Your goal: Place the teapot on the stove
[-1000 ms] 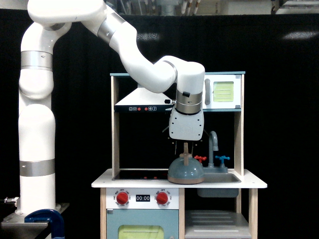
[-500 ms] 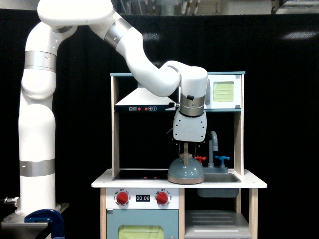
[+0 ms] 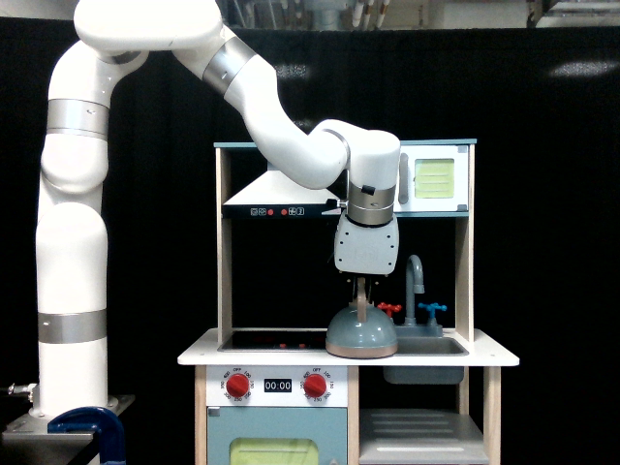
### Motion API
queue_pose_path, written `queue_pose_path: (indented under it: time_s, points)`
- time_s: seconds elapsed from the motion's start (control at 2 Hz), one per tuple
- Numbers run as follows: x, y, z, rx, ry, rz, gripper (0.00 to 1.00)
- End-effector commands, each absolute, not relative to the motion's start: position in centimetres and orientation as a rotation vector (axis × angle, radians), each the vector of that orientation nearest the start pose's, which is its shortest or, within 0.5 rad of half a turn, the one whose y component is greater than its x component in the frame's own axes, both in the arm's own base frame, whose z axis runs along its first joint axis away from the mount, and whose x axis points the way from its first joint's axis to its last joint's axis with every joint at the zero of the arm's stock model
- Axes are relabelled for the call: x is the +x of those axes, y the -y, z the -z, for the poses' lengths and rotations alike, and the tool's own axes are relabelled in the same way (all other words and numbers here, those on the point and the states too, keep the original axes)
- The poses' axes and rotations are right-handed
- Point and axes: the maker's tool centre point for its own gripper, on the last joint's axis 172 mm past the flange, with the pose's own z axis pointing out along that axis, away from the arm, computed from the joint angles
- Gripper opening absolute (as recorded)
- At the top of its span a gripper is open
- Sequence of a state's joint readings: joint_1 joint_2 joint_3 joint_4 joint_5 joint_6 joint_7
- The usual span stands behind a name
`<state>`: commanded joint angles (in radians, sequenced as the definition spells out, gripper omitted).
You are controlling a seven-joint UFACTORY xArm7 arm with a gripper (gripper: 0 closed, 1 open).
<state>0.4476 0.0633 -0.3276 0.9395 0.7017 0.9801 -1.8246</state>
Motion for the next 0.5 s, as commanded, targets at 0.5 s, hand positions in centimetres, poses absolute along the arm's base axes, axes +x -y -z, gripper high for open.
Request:
queue_pose_path:
  time_s: [0.5]
  points:
    - [43.50, -16.90, -15.10, -1.947, 1.840, 0.474, 0.00]
